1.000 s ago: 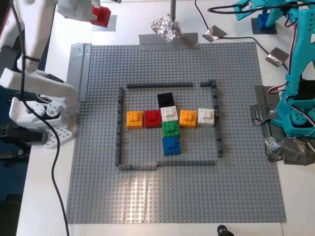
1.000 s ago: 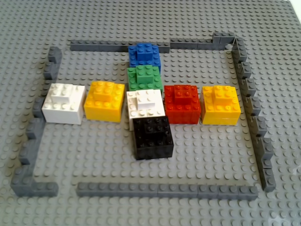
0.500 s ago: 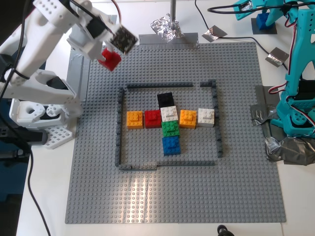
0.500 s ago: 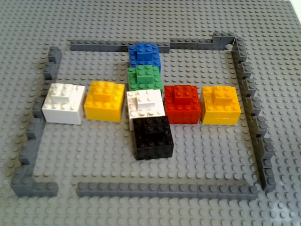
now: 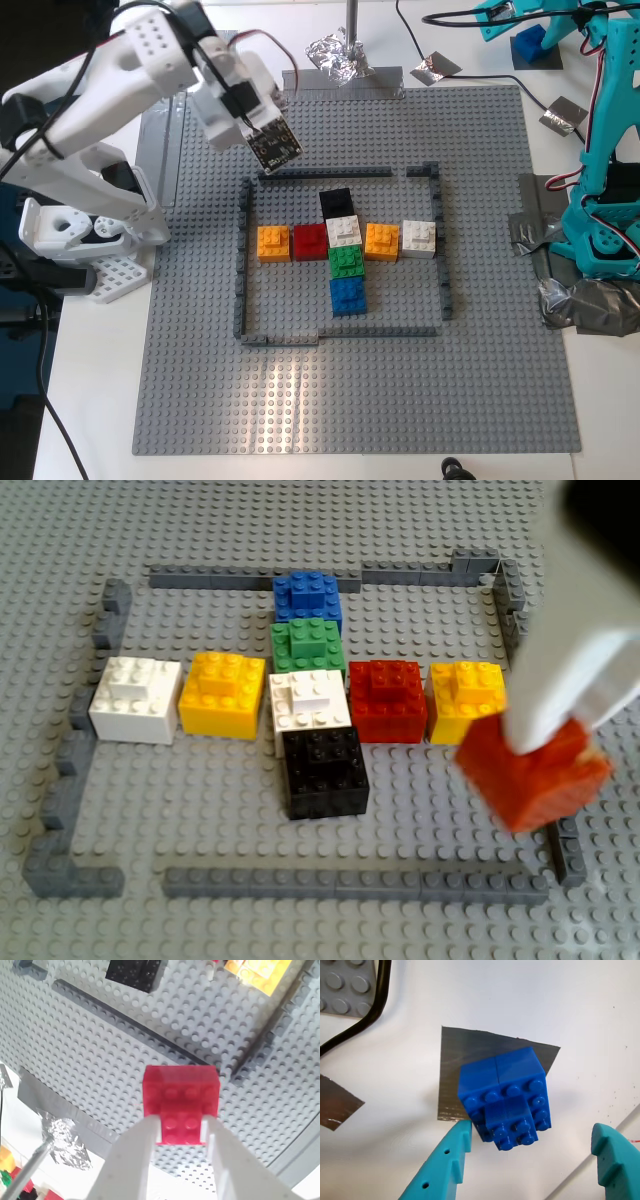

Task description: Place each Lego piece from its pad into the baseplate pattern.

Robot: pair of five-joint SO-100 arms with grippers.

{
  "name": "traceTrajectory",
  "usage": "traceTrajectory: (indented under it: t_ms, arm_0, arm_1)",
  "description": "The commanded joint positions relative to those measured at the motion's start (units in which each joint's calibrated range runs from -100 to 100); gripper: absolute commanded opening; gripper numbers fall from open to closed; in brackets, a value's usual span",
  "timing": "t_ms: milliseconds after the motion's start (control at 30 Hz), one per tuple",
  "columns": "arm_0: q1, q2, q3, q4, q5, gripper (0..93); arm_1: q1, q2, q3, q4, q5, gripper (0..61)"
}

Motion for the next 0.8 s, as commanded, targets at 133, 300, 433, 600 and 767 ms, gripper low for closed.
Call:
traceTrajectory:
  t_ms: [133,300,433,600,767]
  arm_0:
    - [-1.5,-5.5,-0.7,0.3,0.2,23.9]
    - [-2.8,-6.0,-0.7,0.2,0.2,22.2]
    - [-2.3,-6.0,-0.7,0.2,0.2,22.2]
    - [-1.1,-6.0,-0.8,0.1,2.0,22.1]
    - [-1.0,-5.3,-2.0,0.2,2.0,22.1]
  arm_1:
    - [0.8,6.4,-3.0,-10.3,-5.6,0.2]
    - [0.4,9.9,-4.8,-12.7,-6.4,0.3]
    - [1.5,12.0,-4.7,-15.5,-7.0,0.3]
    - [3.7,14.5,-4.4,-19.5,-6.8,0.3]
    - [5.0,15.8,-2.8,-21.8,-7.0,0.3]
